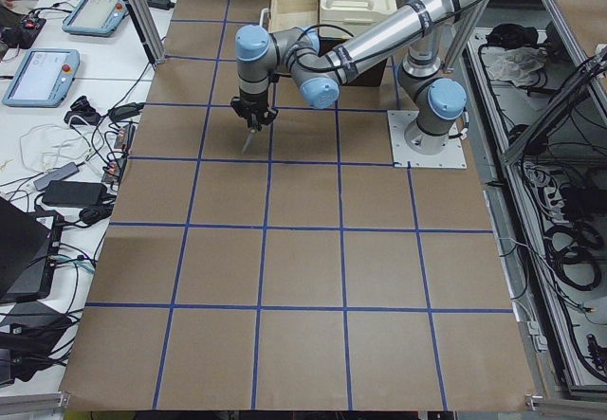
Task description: Place scissors in drawer with both arms
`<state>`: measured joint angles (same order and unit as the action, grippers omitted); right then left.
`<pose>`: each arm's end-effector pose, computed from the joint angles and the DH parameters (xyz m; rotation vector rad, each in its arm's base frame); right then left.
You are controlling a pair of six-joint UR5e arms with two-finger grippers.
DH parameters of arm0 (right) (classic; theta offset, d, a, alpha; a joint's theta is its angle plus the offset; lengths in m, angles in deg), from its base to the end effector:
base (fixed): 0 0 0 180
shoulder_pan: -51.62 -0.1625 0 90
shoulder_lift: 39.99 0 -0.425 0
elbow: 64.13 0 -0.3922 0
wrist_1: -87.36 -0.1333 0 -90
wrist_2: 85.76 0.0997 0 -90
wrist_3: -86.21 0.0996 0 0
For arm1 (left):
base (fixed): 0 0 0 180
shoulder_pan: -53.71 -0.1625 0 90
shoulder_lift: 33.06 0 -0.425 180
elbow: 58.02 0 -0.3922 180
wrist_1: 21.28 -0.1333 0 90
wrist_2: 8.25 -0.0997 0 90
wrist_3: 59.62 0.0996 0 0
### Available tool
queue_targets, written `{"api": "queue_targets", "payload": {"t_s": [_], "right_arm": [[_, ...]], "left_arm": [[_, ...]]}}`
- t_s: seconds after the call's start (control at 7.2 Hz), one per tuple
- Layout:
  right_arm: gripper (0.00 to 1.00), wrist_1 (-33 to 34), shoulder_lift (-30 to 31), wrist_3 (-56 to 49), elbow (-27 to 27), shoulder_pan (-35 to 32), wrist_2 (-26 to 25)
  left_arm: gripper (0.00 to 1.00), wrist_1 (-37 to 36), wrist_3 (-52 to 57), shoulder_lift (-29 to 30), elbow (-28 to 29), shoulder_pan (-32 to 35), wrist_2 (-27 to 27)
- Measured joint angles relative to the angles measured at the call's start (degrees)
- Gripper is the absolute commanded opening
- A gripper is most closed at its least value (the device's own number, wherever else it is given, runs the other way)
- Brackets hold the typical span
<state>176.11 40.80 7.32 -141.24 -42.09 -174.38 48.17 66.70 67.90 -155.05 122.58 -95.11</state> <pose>0.1719 -0.5533 0.5119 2.0690 -2.3539 0.0757 0.0717 -0.5704 0.3637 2.4735 1.8891 -0.1014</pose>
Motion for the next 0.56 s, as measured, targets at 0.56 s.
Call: {"api": "queue_targets", "payload": {"t_s": [0.56], "right_arm": [[1.00, -3.9, 12.0, 18.9, -6.8, 4.7, 0.2]], "left_arm": [[0.00, 7.9, -11.0, -2.8, 4.5, 12.2, 0.0]]}}
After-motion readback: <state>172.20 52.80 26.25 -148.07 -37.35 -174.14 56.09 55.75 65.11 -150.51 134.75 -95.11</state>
